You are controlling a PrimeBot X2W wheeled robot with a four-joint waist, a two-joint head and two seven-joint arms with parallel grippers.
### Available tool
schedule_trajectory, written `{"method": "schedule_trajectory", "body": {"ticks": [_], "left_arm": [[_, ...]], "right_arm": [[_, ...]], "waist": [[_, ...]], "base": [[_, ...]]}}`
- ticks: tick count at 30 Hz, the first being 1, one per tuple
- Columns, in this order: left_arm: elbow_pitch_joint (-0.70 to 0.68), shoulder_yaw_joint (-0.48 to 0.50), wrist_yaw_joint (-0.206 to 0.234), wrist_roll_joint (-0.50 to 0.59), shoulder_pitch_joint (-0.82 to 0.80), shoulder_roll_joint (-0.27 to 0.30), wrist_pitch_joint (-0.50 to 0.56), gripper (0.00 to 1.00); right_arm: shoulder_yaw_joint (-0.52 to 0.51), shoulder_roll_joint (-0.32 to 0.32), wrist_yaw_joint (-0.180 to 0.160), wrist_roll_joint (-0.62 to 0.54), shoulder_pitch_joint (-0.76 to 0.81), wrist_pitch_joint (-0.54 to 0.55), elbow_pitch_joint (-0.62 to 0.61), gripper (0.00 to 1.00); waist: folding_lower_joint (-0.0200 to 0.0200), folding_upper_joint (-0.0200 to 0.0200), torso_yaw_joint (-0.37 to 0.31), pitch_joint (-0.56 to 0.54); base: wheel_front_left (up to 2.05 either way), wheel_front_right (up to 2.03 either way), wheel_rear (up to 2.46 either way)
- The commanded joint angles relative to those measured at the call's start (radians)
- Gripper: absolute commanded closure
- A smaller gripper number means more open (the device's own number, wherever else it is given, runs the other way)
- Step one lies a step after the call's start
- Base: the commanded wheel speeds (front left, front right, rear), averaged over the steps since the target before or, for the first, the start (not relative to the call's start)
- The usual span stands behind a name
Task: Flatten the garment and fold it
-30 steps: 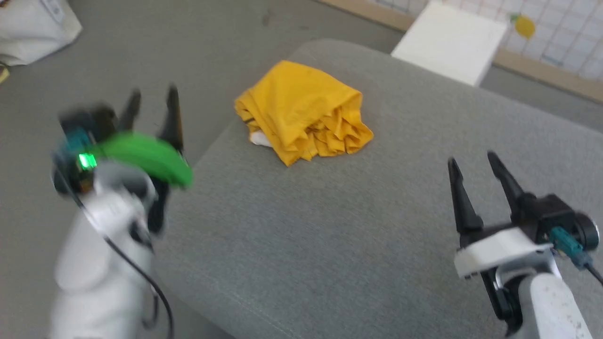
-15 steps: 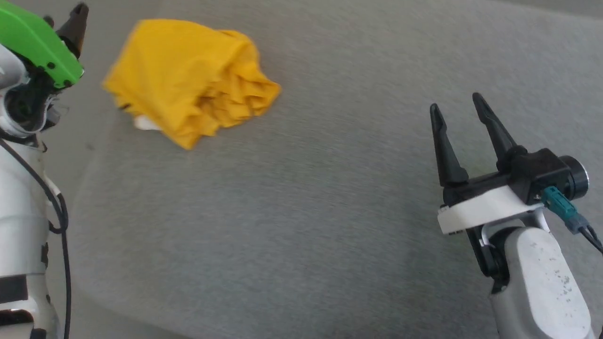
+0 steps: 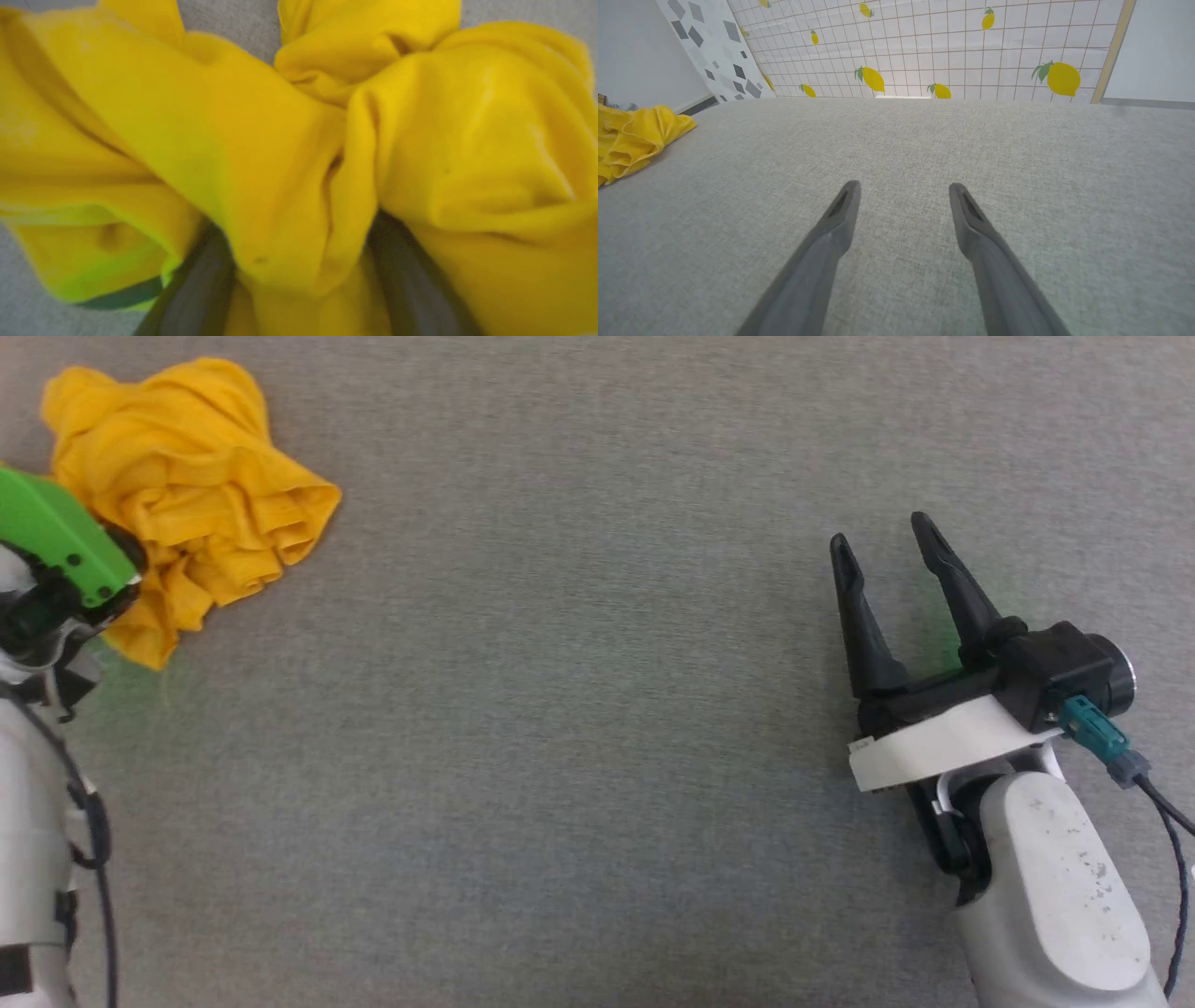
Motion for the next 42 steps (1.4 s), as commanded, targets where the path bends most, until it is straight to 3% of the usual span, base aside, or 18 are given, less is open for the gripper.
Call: {"method": "schedule_trajectory", "body": {"ticks": [1,2,3,6,9,17,22,23,28,31,35,38,42], "left_arm": [[0.039,-0.033,-0.005,-0.015,0.072,-0.05,0.041,0.08],[0.038,-0.038,-0.011,-0.017,0.08,-0.051,0.049,0.61],[0.033,-0.042,-0.021,-0.015,0.086,-0.046,0.044,0.98],[0.008,-0.049,-0.063,0.007,0.083,-0.024,-0.021,1.0],[-0.024,-0.056,-0.117,0.049,0.055,-0.005,-0.155,1.0],[-0.083,-0.114,-0.166,0.218,-0.063,0.0,-0.539,1.0],[-0.09,-0.179,-0.181,0.276,-0.139,-0.066,-0.679,1.0],[-0.083,-0.232,-0.185,0.308,-0.182,-0.143,-0.786,1.0],[-0.041,-0.302,-0.196,0.32,-0.183,-0.261,-0.885,1.0],[0.0,-0.344,-0.204,0.31,-0.151,-0.327,-0.922,1.0],[0.058,-0.421,-0.218,0.269,-0.086,-0.37,-0.91,1.0],[0.1,-0.502,-0.228,0.233,-0.039,-0.379,-0.848,1.0],[0.161,-0.636,-0.227,0.144,0.026,-0.38,-0.677,1.0]], "right_arm": [[-0.001,-0.001,-0.002,0.007,-0.009,-0.008,0.017,0.0],[-0.003,-0.001,-0.002,0.007,-0.007,-0.01,0.023,0.0],[-0.006,-0.001,-0.002,0.009,-0.003,-0.013,0.029,0.0],[-0.015,-0.001,-0.002,0.01,0.013,-0.018,0.045,0.0],[-0.027,-0.001,-0.002,0.012,0.039,-0.023,0.061,0.0],[-0.067,-0.001,-0.002,0.033,0.13,-0.027,0.086,0.0],[-0.099,-0.001,-0.002,0.032,0.194,-0.016,0.081,0.0],[-0.117,-0.001,-0.002,0.026,0.231,0.001,0.061,0.0],[-0.136,-0.001,-0.002,0.023,0.267,0.028,0.021,0.0],[-0.137,-0.001,-0.002,0.02,0.285,0.045,-0.001,0.0],[-0.142,-0.001,-0.002,0.019,0.308,0.064,-0.033,0.0],[-0.149,-0.001,-0.002,0.015,0.317,0.075,-0.052,0.0],[-0.143,-0.001,-0.002,0.021,0.319,0.082,-0.066,0.0]], "waist": [[-0.0001,-0.0001,-0.027,0.004],[-0.0001,-0.0001,-0.024,-0.009],[-0.0001,-0.0001,-0.02,-0.027],[-0.0001,-0.0001,-0.007,-0.086],[-0.0001,-0.0001,0.006,-0.164],[-0.0001,-0.0001,-0.001,-0.362],[-0.0001,-0.0001,-0.026,-0.445],[-0.0001,-0.0001,-0.072,-0.495],[-0.0001,-0.0001,-0.147,-0.532],[-0.0001,-0.0001,-0.2,-0.544],[-0.0001,-0.0001,-0.264,-0.544],[-0.0001,-0.0001,-0.298,-0.53],[-0.0001,-0.0001,-0.339,-0.512]], "base": [[0.0,0.0,0.0],[0.0,0.0,0.0],[0.0,0.0,0.0],[0.0,0.0,0.0],[0.0,0.0,0.0],[0.0,0.0,0.0],[0.0,0.0,0.0],[0.0,0.0,0.0],[0.0,0.0,0.0],[0.0,0.0,0.0],[0.0,0.0,0.0],[0.0,0.0,0.0],[0.0,0.0,0.0]]}}
